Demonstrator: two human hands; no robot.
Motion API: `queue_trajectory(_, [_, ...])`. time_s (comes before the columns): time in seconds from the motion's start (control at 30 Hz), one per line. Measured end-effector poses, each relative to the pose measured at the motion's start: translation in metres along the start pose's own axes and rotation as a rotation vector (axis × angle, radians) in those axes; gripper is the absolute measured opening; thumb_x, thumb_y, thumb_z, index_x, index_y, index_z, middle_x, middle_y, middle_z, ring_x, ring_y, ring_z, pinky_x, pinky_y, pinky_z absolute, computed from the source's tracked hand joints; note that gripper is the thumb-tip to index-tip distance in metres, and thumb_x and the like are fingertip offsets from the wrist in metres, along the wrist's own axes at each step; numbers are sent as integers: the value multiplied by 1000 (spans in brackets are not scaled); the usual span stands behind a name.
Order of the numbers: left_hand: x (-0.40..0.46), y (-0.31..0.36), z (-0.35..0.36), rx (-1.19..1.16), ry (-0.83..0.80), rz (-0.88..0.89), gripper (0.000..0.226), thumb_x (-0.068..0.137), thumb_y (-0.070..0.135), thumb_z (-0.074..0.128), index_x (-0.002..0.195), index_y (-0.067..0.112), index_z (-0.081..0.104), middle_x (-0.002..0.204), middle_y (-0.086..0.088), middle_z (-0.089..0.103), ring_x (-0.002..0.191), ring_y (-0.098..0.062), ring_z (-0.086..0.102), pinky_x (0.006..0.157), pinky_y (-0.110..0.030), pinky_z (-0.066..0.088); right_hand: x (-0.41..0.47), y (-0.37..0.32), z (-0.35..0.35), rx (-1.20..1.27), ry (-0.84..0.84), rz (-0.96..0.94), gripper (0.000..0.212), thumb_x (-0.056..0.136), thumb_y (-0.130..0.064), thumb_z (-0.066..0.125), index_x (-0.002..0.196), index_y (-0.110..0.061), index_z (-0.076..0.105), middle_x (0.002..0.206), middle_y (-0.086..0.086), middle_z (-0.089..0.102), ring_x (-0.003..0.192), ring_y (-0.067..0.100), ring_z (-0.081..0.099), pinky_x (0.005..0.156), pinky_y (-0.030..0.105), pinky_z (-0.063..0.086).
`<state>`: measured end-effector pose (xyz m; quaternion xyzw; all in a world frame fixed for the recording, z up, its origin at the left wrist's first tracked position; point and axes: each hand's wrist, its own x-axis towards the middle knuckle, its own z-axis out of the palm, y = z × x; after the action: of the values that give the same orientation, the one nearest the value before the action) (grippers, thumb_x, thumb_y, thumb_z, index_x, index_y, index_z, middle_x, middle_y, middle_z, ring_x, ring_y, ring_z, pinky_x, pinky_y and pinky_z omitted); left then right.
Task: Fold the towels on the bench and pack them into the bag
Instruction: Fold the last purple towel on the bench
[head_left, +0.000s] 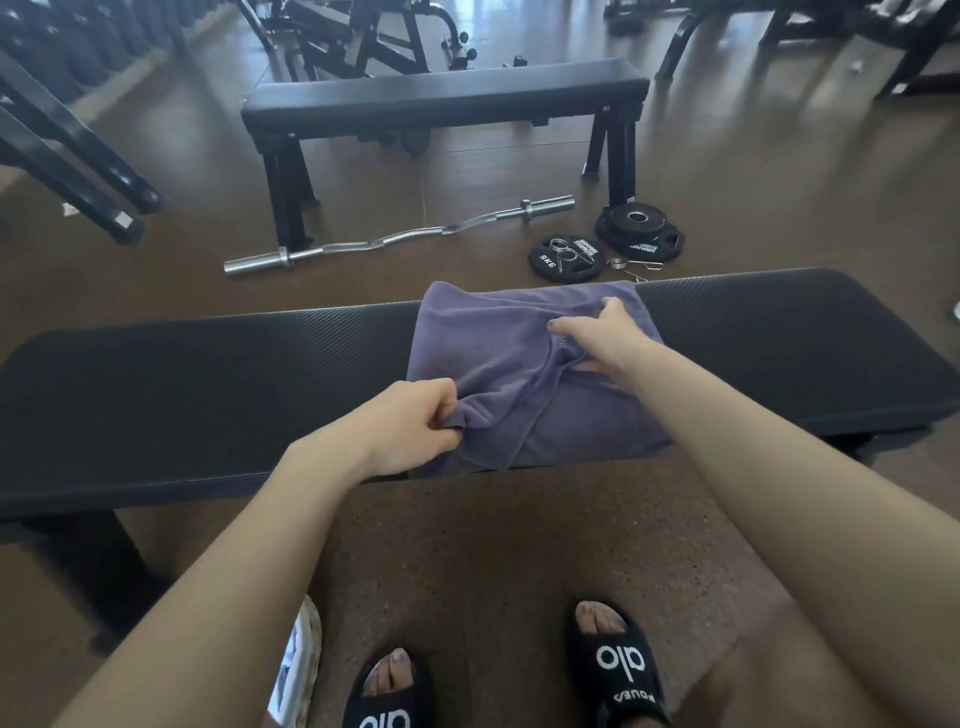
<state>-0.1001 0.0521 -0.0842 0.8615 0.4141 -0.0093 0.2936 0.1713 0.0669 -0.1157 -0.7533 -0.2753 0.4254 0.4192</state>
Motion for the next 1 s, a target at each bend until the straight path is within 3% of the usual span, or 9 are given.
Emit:
queue_trajectory(0.17, [1,9,5,-7,-28,61,18,100,33,60,92,17,60,85,1,67,80,-23,66,76,-41,58,-19,11,-7,261,-162,41,92,86,1,71,157,-13,12,110,17,67,83,26,71,69,35,62])
queue_trajectory(0.33, [-8,15,6,-106,99,98,37,104,42,50,85,13,62,74,1,66,70,-20,63,70,-43,53,-10,10,4,231,-2,32,49,91,-1,58,137,-7,44,101,16,59,74,20,58,49,22,54])
queue_trajectory(0.43, [-14,9,16,-139,74,75,41,104,48,47,87,17,66,75,2,68,73,-22,65,71,-43,55,2,9,3,149,160,31,23,92,-7,49,115,-6,51,98,9,51,81,21,50,60,26,44])
queue_trajectory(0.57, [-10,12,28,-150,55,85,38,101,51,50,80,24,66,68,12,66,62,-10,62,57,-27,49,17,-2,-11,98,311,-132,38,91,-6,44,127,-15,54,105,1,56,77,9,51,64,20,41])
queue_trajectory(0.67, [-1,23,35,-87,55,169,31,98,46,60,80,20,60,72,7,65,67,-14,63,65,-36,56,27,-21,-19,215,314,-226,44,88,1,39,124,-12,61,99,-3,60,87,12,56,65,17,44])
queue_trajectory(0.77, [10,34,37,-50,67,263,27,90,45,71,88,25,53,80,6,59,72,-13,56,66,-33,51,45,-27,-33,196,413,-198,38,89,-2,44,124,-8,56,114,7,61,105,24,58,90,28,48])
queue_trajectory(0.83, [18,34,40,-37,88,249,29,89,53,67,99,30,54,86,9,56,75,-12,55,65,-29,47,56,-12,-40,72,316,-48,38,90,-13,53,127,-8,53,126,15,60,111,29,60,97,38,50])
queue_trajectory(0.9, [27,28,45,-1,129,183,30,93,59,56,111,35,52,91,13,52,78,-8,55,70,-28,47,59,7,-45,45,219,47,55,80,-21,61,132,-8,48,126,14,60,109,30,62,91,44,56])
queue_trajectory(1.0, [37,16,48,25,172,40,43,97,58,52,132,34,44,111,9,49,95,-14,57,89,-39,52,32,15,-46,152,141,18,69,72,-24,65,135,-8,40,120,13,64,97,27,68,67,37,62])
